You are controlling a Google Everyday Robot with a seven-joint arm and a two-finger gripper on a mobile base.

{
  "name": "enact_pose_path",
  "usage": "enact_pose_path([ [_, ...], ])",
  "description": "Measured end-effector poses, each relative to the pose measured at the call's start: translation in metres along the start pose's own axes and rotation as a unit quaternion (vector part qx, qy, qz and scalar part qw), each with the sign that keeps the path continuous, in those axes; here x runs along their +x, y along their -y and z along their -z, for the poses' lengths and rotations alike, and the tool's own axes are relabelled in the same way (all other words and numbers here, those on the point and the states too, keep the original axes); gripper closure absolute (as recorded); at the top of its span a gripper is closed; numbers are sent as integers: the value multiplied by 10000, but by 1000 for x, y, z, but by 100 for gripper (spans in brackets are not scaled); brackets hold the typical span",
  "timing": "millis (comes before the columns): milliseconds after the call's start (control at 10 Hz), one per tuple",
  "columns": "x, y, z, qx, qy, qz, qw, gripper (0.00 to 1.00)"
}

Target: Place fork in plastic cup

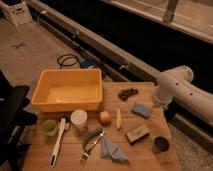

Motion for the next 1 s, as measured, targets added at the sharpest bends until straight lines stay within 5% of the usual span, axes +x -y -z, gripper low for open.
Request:
enact_pose_path([
  [300, -78, -39, 0, -69, 261, 1029, 9943, 32],
  [400, -102, -55, -2, -122, 352, 1395, 9895, 32],
  [700, -162, -107, -9, -363, 579, 2445, 9672, 32],
  [800, -166, -113, -10, -389, 594, 2537, 9647, 32],
  [1000, -165, -112, -9, -383, 595, 2524, 9650, 32],
])
